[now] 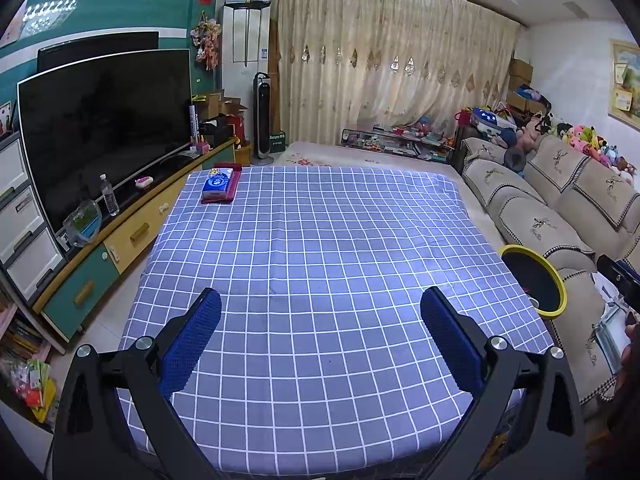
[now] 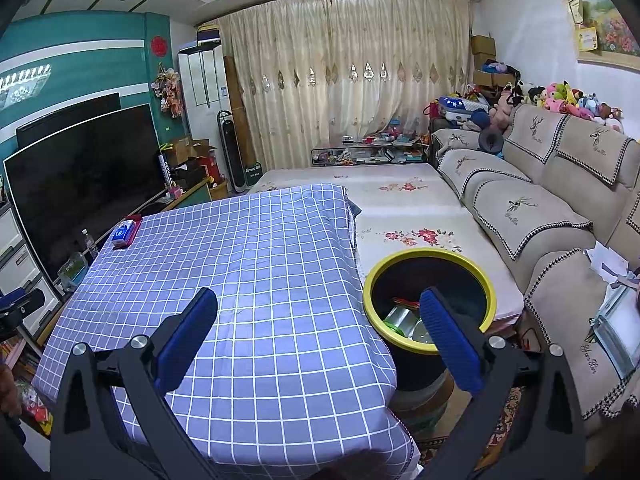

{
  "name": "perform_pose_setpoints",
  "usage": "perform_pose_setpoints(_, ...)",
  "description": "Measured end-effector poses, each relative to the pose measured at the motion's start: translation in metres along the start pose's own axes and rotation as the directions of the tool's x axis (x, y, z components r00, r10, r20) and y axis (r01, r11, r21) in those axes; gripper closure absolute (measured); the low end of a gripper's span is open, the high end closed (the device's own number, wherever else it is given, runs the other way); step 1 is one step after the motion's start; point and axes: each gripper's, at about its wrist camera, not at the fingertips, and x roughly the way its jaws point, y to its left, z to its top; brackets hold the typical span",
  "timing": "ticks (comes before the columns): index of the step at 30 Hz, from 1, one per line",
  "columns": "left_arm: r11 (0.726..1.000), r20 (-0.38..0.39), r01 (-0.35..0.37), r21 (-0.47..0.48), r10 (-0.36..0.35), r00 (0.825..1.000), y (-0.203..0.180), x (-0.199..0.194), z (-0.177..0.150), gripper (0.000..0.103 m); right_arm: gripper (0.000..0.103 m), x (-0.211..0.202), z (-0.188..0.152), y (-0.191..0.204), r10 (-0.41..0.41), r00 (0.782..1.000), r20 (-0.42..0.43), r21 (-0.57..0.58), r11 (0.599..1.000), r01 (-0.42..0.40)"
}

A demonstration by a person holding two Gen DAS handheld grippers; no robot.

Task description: Collect trash

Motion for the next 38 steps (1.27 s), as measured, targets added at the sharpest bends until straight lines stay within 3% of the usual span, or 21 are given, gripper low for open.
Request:
perform_pose_setpoints(29,1.000,-0.003,0.010,0.023,-0.010,1.000,-0.004,0.011,-0.001,0.005,0.007,0.009,-0.005,0.001,0.011,1.000,-0.015,-0.001,1.000,-0.011)
perform_pose_setpoints(34,0.999,-0.068,0.027,-0.021,-0.028,0.997,0.010,0.047,0.014,0.005,0.007,0.026,0.005,0.011,0.073,0.996,-0.043,-0.030,0.997,-0.075)
perform_pose_setpoints(38,0.999,-0.097,-0.016,-0.028,0.013,0.995,0.030,0.102,0.035,0.005,0.007,0.077,0.026,0.034,0.129,0.987,-0.095,-0.061,0.989,-0.135)
